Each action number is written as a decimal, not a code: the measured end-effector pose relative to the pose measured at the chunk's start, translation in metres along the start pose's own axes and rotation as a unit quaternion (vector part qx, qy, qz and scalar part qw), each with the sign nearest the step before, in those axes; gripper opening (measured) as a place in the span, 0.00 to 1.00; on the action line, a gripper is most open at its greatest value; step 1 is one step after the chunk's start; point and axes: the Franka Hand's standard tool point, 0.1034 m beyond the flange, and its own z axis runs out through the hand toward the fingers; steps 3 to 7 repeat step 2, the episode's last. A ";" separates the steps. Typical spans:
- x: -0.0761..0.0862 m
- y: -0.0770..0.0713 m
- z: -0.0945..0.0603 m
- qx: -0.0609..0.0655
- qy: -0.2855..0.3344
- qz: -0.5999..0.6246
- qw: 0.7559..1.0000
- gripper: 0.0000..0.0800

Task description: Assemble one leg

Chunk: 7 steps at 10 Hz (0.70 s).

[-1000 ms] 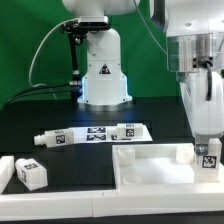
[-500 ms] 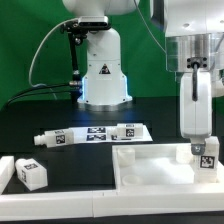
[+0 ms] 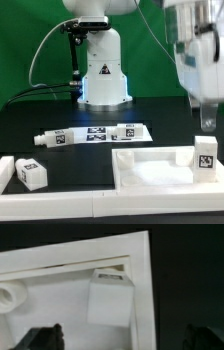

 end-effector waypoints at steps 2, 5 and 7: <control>0.000 0.002 0.004 -0.003 0.002 -0.001 1.000 0.80; 0.000 0.002 0.004 -0.003 0.002 -0.001 1.000 0.80; 0.000 0.002 0.004 -0.003 0.002 -0.001 1.000 0.80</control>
Offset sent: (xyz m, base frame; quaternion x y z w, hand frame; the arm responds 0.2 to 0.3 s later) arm 0.0000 0.0000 0.0000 0.0000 0.0000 0.0000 1.0000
